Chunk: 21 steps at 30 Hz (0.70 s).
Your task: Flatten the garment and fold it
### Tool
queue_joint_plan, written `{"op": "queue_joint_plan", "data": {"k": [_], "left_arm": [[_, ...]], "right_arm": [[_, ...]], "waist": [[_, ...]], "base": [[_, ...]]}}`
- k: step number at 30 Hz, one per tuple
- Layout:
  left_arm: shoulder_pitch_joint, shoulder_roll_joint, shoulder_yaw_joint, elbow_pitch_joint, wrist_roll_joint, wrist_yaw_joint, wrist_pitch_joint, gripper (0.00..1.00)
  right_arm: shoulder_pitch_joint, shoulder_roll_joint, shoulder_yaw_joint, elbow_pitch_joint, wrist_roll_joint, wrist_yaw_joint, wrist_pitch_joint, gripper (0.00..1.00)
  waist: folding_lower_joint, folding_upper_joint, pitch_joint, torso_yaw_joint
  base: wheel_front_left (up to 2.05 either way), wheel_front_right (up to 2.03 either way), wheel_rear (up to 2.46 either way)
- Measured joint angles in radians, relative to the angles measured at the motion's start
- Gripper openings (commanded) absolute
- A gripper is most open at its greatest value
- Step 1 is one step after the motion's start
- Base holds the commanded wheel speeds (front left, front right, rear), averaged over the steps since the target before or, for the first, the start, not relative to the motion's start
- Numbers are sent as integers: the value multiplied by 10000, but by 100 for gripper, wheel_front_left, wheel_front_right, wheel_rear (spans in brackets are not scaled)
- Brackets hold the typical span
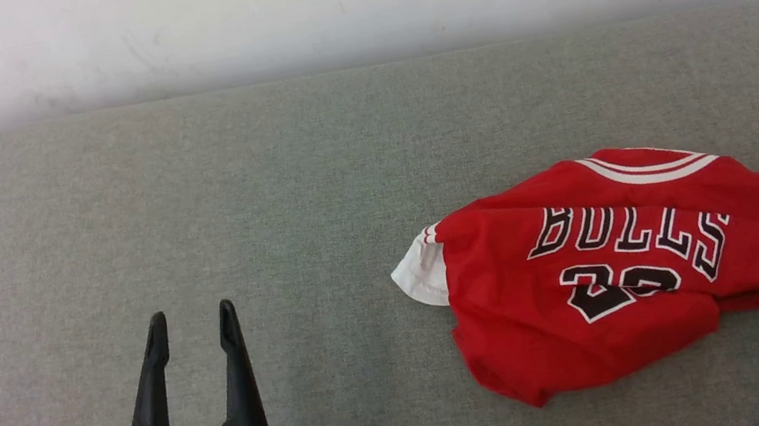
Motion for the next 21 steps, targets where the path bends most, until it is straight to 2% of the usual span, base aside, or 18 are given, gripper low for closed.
{"op": "queue_joint_plan", "data": {"k": [1,2,3,7,12,16,21], "left_arm": [[-5,-2,6,6,4,-2,0,100],[-6,-2,15,15,10,-27,0,100],[-9,-2,25,29,17,-71,0,100],[-58,-4,56,46,31,-75,0,100],[-66,-4,46,35,25,-71,0,100],[-138,-6,-6,13,-12,-58,0,100],[-339,-6,-90,-4,-98,-59,0,100]], "right_arm": [[37,59,50,148,-90,0,-171,20],[56,88,92,276,-171,2,-328,49],[56,136,94,399,-221,2,-489,100],[-108,278,347,522,-198,0,-941,100],[-778,159,913,-391,132,0,-1005,100],[-1372,-56,1653,-1310,238,0,-523,100],[-2214,-355,2882,-1335,621,0,510,100]], "waist": [[0,0,25,7],[0,0,45,9],[0,0,61,7],[0,0,77,-11],[0,0,94,5],[0,0,202,67],[0,0,506,208]], "base": [[0,0,0],[0,0,0],[0,0,0],[0,0,0],[0,0,0],[0,0,0],[0,0,0]]}}
